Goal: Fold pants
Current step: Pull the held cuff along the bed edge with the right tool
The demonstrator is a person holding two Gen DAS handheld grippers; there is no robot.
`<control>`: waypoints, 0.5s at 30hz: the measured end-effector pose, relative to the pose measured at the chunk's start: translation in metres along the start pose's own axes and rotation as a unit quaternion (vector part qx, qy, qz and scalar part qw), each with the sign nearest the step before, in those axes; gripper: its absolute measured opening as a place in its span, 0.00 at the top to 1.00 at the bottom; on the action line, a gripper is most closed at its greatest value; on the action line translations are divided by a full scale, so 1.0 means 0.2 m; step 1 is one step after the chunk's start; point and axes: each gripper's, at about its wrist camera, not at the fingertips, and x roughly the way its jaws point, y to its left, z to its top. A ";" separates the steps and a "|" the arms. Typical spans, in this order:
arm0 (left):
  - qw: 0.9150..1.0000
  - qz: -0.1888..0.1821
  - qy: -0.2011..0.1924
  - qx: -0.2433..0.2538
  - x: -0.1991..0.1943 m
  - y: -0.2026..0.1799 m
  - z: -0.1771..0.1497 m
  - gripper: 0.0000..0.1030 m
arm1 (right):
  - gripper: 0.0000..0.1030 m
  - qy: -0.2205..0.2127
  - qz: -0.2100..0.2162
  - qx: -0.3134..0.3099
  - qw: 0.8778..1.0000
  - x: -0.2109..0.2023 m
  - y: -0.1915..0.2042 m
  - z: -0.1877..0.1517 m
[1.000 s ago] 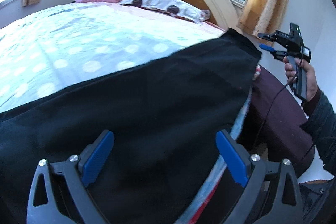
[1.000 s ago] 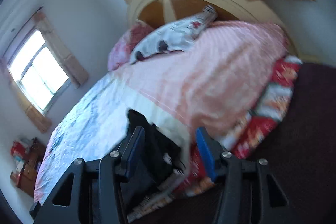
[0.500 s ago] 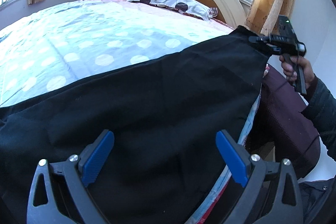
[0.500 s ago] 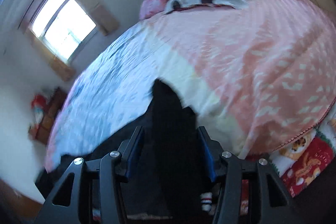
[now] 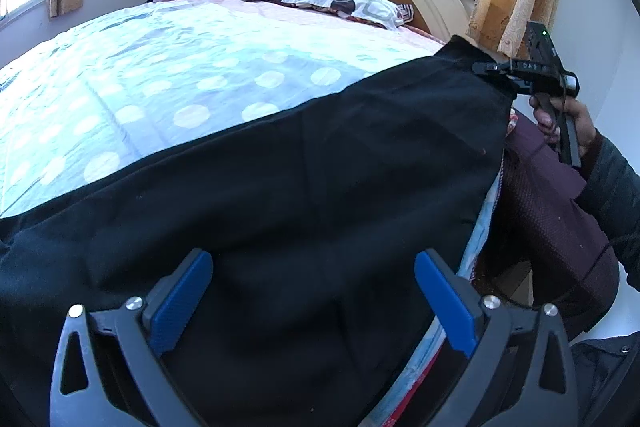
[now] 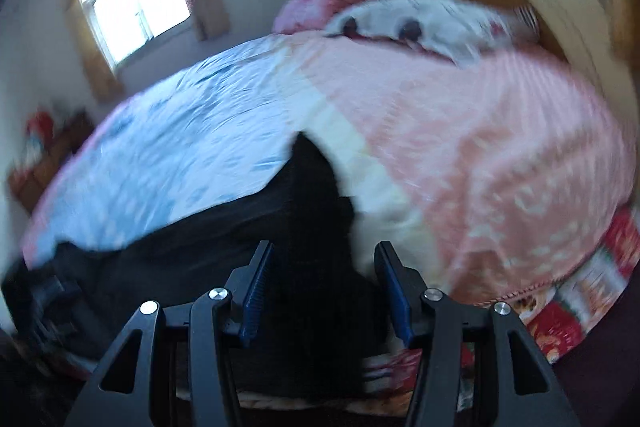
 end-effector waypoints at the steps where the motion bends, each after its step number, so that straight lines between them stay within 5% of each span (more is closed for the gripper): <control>1: 1.000 0.000 0.001 0.000 0.00 0.00 0.00 0.00 | 0.48 -0.002 0.017 0.010 1.000 0.00 -0.03 0.01; 4: 1.000 0.001 0.001 0.002 0.00 0.00 0.00 0.00 | 0.49 0.018 0.069 0.050 0.996 0.01 -0.12 0.04; 8: 1.000 -0.001 -0.002 0.000 0.01 0.01 0.00 0.00 | 0.74 0.045 0.107 0.049 0.992 0.01 -0.10 0.01; 12: 1.000 -0.002 -0.002 0.000 0.00 0.01 0.01 0.00 | 0.91 0.032 0.087 0.061 0.994 0.00 -0.04 -0.01; 15: 1.000 -0.018 -0.009 -0.020 -0.03 0.03 0.01 0.00 | 0.92 -0.002 0.085 0.063 0.994 -0.09 0.08 -0.01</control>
